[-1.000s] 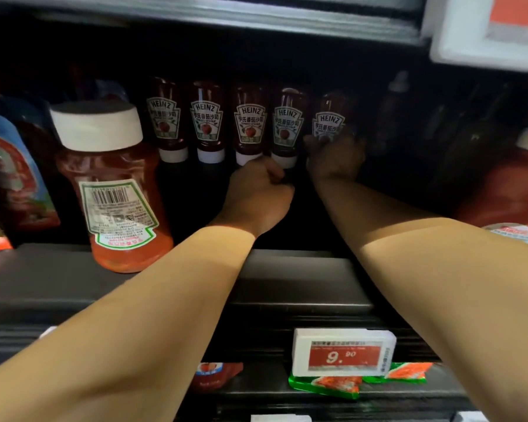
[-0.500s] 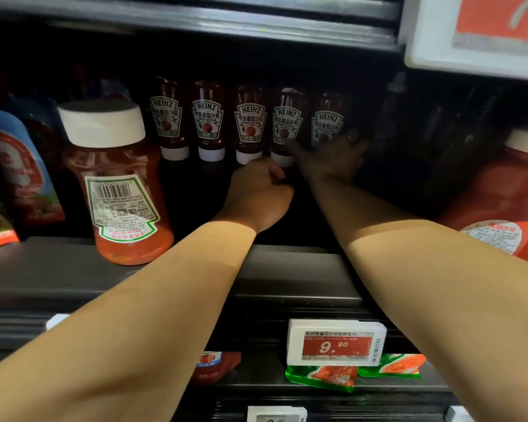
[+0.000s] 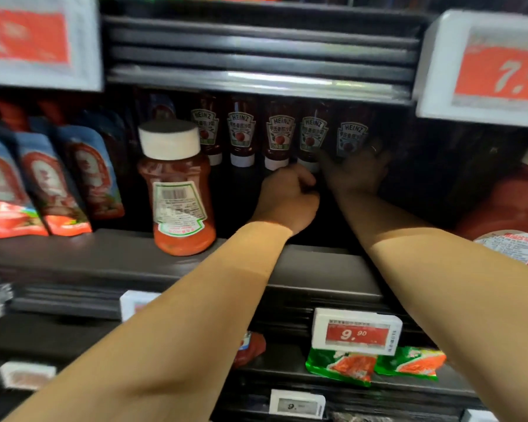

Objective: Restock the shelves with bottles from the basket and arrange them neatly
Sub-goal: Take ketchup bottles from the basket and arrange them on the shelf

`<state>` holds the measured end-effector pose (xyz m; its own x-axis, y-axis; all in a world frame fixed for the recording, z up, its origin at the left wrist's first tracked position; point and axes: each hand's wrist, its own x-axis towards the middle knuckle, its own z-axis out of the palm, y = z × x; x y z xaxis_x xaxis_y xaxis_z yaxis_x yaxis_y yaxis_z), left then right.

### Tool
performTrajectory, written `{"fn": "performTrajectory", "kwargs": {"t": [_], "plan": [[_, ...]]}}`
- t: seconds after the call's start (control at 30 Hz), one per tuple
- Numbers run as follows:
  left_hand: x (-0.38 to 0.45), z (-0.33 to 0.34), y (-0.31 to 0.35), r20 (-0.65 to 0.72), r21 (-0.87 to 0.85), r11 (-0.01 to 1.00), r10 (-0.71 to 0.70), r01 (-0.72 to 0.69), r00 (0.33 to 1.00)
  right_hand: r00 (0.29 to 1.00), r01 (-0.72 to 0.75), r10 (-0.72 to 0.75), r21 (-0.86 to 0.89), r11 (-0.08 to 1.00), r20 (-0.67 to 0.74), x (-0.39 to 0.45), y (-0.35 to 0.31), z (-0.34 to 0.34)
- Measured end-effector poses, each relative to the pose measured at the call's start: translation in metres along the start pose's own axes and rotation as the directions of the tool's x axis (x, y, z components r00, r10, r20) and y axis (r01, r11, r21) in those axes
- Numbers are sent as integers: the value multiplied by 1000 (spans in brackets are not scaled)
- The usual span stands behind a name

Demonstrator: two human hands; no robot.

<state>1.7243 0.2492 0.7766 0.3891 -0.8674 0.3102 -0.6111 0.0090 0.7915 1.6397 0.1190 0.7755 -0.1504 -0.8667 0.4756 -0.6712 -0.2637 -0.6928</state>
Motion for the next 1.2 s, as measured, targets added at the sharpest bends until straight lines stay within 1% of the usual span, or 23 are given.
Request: {"fn": "performTrajectory", "kwargs": {"t": [0.07, 0.1, 0.13, 0.17, 0.2, 0.23, 0.3, 0.33, 0.37, 0.4, 0.43, 0.47, 0.5, 0.6, 0.7, 0.73, 0.8, 0.87, 0.93, 1.0, 1.1, 1.17, 1.2], "plan": [[-18, -14, 12, -16, 44, 994, 104, -103, 994, 1000, -2, 2, 17, 1000, 25, -14, -7, -13], [-29, -24, 18, -34, 56, 985, 164, -162, 986, 996, 27, -28, 9, 1000, 87, -22, -12, -18], [-40, -34, 24, -60, 65, 975, 218, -214, 974, 978, 83, -82, 3, 997, 190, -31, -21, -25], [-53, -46, 28, -94, 76, 962, 268, -262, 959, 939, 154, -158, 40, 987, 304, -42, -31, -32], [-66, -58, 32, -147, 97, 946, 321, -309, 936, 885, 215, -246, 123, 969, 396, -54, -42, -40], [-79, -70, 34, -220, 135, 927, 371, -349, 902, 829, 228, -330, 266, 937, 452, -67, -53, -48], [-102, -96, 33, -386, 230, 892, 450, -388, 805, 712, 73, -418, 533, 843, 564, -92, -69, -62], [-111, -109, 31, -452, 267, 879, 477, -396, 754, 633, -6, -445, 579, 815, 633, -103, -75, -67], [-119, -119, 29, -506, 293, 874, 485, -387, 714, 537, -53, -456, 568, 821, 710, -112, -79, -68], [-125, -127, 26, -552, 300, 887, 462, -352, 694, 434, -56, -455, 527, 848, 778, -122, -84, -68], [-128, -134, 22, -592, 281, 915, 403, -290, 698, 356, -18, -449, 487, 873, 820, -129, -89, -67], [-130, -139, 19, -623, 239, 948, 315, -209, 716, 316, 33, -447, 461, 887, 837, -136, -94, -67], [-130, -142, 14, -641, 196, 973, 222, -123, 735, 310, 72, -441, 442, 894, 842, -142, -99, -67], [-123, -148, -1, -614, 117, 992, 32, 51, 789, 368, 120, -407, 391, 912, 836, -155, -108, -63], [-111, -148, -6, -406, 30, 984, -148, 175, 902, 400, 183, -378, 331, 926, 835, -163, -109, -51], [-108, -147, -8, -339, 11, 980, -183, 198, 923, 415, 199, -385, 331, 922, 824, -165, -110, -49], [-105, -146, -9, -276, -22, 976, -213, 215, 937, 439, 198, -380, 325, 925, 814, -166, -108, -46], [-105, -151, -10, -227, -170, 968, -221, 185, 948, 476, 186, -368, 318, 930, 799, -165, -103, -47], [-106, -155, -10, -125, -384, 907, -235, 172, 964, 535, 218, -396, 330, 918, 746, -162, -96, -49], [-111, -156, -11, -15, -543, 823, -208, 167, 978, 598, 305, -455, 337, 891, 660, -158, -92, -54], [-117, -155, -14, 92, -766, 615, -182, 186, 979, 662, 398, -580, 433, 809, 475, -149, -86, -59], [-120, -154, -14, 188, -837, 487, -173, 249, 967, 643, 533, -688, 450, 717, 335, -142, -81, -63], [-121, -153, -15, 233, -842, 456, -172, 287, 957, 619, 591, -732, 443, 674, 286, -141, -79, -66]]}}
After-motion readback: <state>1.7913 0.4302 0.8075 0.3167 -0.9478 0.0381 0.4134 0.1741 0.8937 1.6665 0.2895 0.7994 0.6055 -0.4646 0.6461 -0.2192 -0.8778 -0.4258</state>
